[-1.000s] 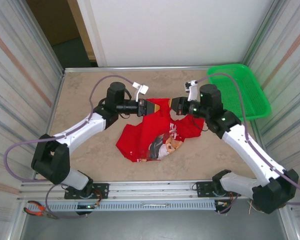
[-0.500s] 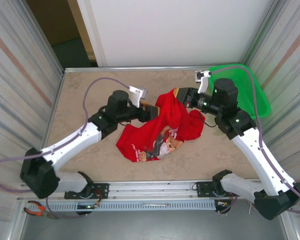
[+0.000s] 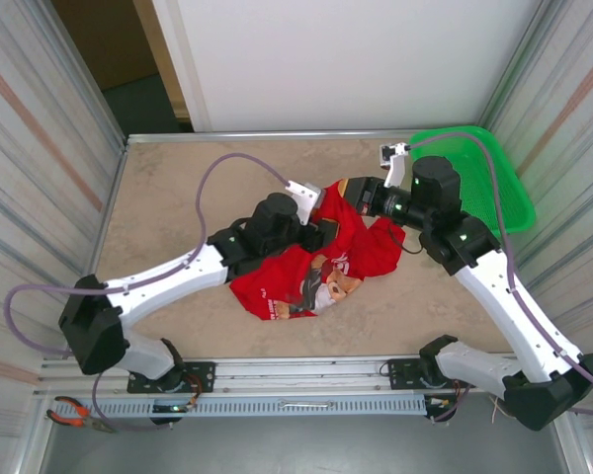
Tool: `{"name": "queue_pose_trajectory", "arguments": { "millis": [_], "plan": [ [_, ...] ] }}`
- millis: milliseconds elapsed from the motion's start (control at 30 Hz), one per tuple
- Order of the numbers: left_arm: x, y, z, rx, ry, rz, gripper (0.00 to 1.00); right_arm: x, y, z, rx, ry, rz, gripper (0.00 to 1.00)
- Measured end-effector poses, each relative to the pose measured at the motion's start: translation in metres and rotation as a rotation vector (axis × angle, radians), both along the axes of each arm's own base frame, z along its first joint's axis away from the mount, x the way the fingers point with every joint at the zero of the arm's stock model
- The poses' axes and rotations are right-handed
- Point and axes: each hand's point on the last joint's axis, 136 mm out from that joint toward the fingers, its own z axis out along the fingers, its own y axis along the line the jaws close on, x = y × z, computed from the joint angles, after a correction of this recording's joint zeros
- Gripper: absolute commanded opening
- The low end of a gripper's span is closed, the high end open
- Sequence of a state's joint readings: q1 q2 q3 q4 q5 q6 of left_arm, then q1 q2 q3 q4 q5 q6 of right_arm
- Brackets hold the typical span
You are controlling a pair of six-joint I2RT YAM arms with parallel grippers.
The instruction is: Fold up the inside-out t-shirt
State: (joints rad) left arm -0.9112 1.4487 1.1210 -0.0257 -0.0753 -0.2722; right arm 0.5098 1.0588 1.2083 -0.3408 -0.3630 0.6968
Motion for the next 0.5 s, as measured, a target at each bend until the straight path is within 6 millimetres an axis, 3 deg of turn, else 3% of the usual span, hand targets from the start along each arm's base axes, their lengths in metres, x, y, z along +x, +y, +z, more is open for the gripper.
{"name": "queue_pose_trajectory", "arguments": {
  "millis": [33, 167, 300, 400, 433, 467, 500],
  "plan": [
    [0.004, -0.001, -0.005, 0.007, 0.007, 0.005, 0.54, 0.000, 0.000, 0.000, 0.002, 0.002, 0.001, 0.00],
    [0.020, 0.001, -0.024, -0.008, 0.075, -0.015, 0.00, 0.003, -0.004, 0.004, 0.008, -0.001, -0.023, 0.00],
    [0.022, -0.001, -0.012, -0.127, 0.131, -0.133, 0.00, 0.030, -0.026, 0.000, 0.036, 0.031, -0.120, 0.00],
    [0.007, -0.007, 0.004, -0.212, 0.173, -0.256, 0.00, 0.068, -0.042, -0.018, 0.056, 0.096, -0.211, 0.00],
    [-0.001, -0.010, 0.011, -0.243, 0.189, -0.305, 0.00, 0.082, -0.045, -0.030, 0.057, 0.127, -0.235, 0.12],
    [-0.008, -0.012, 0.019, -0.279, 0.205, -0.351, 0.00, 0.096, -0.047, -0.045, 0.054, 0.172, -0.256, 0.35],
    [-0.013, -0.013, 0.025, -0.307, 0.215, -0.383, 0.00, 0.106, -0.047, -0.059, 0.043, 0.205, -0.269, 0.48]
  ]
}}
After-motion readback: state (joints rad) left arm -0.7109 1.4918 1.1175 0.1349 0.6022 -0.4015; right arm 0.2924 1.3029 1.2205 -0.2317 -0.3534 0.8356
